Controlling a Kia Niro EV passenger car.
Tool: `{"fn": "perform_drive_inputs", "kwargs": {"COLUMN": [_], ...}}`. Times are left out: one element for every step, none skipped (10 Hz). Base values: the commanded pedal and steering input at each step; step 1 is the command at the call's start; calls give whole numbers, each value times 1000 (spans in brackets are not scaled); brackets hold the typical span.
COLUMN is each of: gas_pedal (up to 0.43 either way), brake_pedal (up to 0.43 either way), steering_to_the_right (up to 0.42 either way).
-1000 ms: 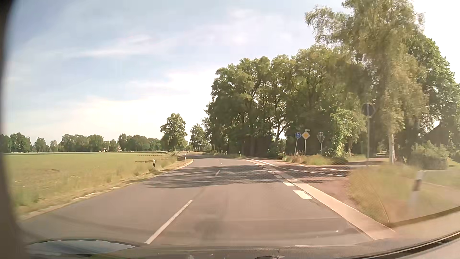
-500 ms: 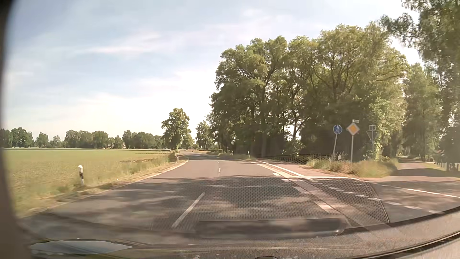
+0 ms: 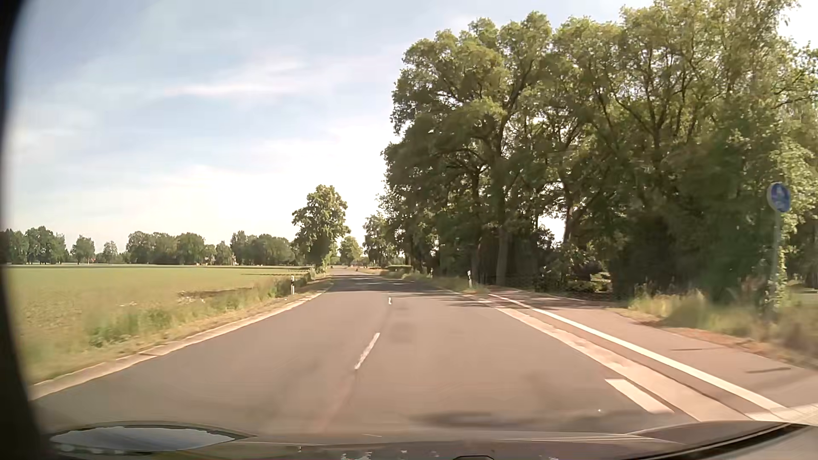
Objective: Follow the waypoints while adhering to traffic rules and regulations
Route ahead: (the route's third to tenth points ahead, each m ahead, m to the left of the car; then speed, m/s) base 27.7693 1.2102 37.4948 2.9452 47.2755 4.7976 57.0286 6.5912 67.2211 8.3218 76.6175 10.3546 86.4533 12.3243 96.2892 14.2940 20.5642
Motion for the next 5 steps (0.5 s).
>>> {"fn": "perform_drive_inputs", "kwargs": {"gas_pedal": [0,0,0,0,20], "brake_pedal": [0,0,0,0,0], "steering_to_the_right": [-29,-29,-30,-32,-34]}}
